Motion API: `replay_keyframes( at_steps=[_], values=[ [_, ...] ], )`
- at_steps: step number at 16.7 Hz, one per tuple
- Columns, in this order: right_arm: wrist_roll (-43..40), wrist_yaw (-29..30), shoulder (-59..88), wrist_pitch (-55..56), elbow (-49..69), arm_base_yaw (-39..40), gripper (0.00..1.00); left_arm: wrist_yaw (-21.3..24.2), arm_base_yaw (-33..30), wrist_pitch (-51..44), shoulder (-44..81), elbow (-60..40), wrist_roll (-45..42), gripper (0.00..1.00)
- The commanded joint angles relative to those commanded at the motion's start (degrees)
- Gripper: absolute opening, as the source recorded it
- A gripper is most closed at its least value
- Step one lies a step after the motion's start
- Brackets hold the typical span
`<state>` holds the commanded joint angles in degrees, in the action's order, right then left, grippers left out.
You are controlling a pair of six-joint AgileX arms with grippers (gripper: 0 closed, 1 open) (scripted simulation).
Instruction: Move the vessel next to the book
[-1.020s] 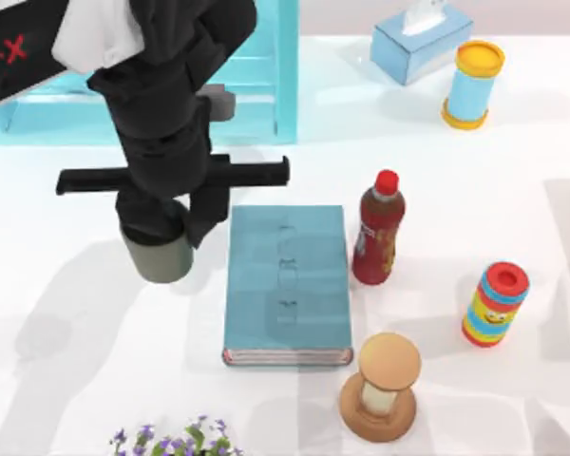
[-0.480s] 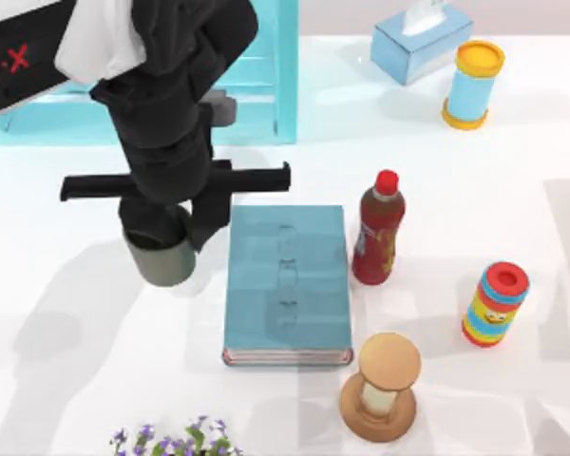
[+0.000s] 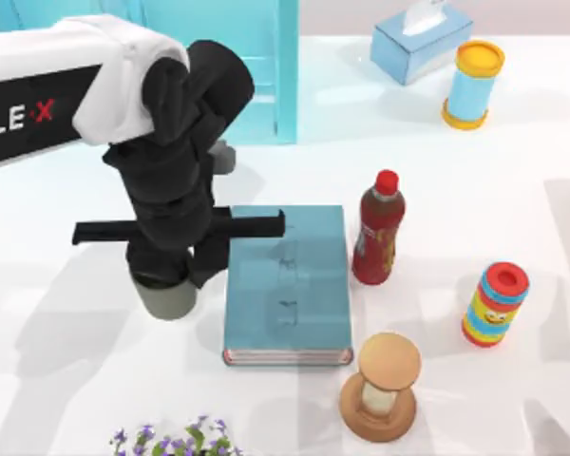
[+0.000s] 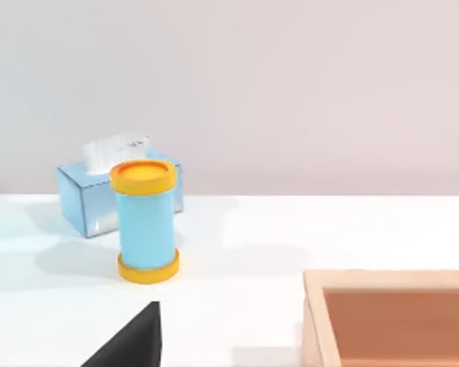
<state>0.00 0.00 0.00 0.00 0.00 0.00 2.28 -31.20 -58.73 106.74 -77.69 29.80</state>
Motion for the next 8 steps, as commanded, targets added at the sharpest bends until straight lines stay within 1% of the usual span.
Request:
replay_keyframes(
  at_steps=[3,8],
  values=[
    [0.0,0.0,0.0,0.0,0.0,0.0,1.0,0.0,0.0,0.0,0.0,0.0,0.0,0.0],
    [0.0,0.0,0.0,0.0,0.0,0.0,1.0,0.0,0.0,0.0,0.0,0.0,0.0,0.38]
  ],
)
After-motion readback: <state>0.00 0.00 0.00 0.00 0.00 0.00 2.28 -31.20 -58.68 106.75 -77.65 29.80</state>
